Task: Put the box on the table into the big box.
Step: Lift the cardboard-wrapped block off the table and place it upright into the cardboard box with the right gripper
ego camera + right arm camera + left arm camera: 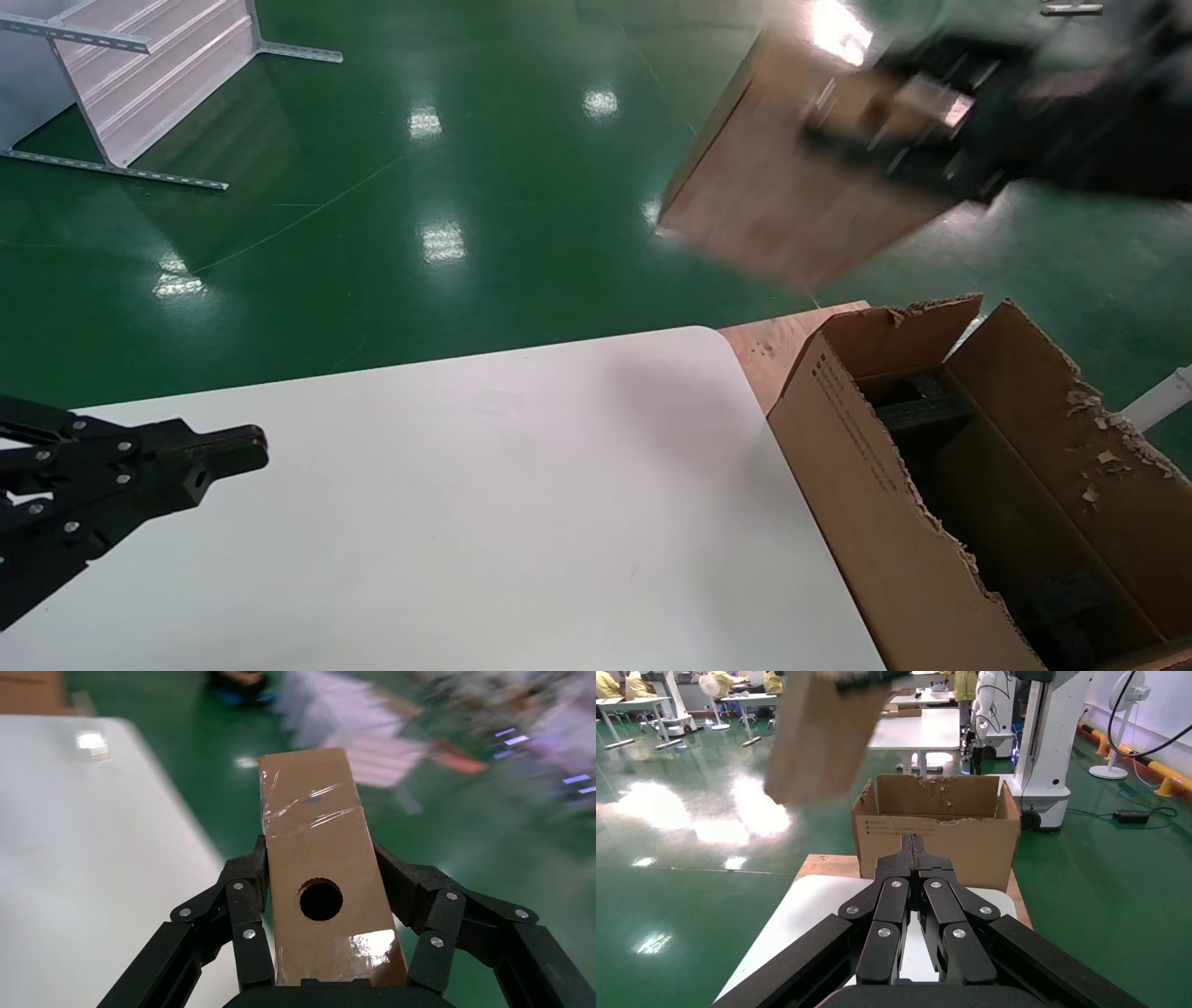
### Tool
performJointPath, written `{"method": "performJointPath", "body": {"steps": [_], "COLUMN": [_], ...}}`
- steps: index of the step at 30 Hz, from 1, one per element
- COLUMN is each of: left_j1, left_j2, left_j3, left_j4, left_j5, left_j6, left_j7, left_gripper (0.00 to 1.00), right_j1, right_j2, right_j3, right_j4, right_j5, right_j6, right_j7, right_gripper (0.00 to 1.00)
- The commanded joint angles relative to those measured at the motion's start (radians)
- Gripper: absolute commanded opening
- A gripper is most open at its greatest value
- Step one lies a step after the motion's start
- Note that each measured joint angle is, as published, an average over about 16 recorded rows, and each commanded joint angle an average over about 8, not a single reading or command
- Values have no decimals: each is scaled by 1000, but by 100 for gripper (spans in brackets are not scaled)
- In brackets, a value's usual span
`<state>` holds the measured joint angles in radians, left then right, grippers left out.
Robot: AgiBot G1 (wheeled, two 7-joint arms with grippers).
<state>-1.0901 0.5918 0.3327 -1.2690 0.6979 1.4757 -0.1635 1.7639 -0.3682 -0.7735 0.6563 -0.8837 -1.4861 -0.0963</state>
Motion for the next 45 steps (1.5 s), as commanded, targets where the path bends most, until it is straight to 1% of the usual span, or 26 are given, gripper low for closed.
{"method": "performJointPath", "body": {"steps": [1,5,9,17,23,30,38,45], "left_j1": [0,0,0,0,0,0,0,0], "left_j2": [0,0,0,0,0,0,0,0], "left_j3": [0,0,0,0,0,1,1,1], "left_j4": [0,0,0,0,0,0,0,0], "left_j5": [0,0,0,0,0,0,-1,-1], "left_j6": [0,0,0,0,0,0,0,0], "left_j7": [0,0,0,0,0,0,0,0], "left_gripper": [0,0,0,0,0,0,0,0], "right_j1": [56,95,78,-8,-117,-249,-380,-464], "right_j2": [26,69,101,144,166,127,34,-14], "right_j3": [16,17,16,22,26,62,166,230], "right_j4": [11,-47,-148,-320,-468,-683,-972,-1110], "right_j5": [-15,-63,-59,2,58,136,234,261], "right_j6": [17,30,20,-21,-56,-70,-81,-85], "right_j7": [13,10,-1,-61,-110,-213,-303,-367], "right_gripper": [0,0,0,0,0,0,0,0]}}
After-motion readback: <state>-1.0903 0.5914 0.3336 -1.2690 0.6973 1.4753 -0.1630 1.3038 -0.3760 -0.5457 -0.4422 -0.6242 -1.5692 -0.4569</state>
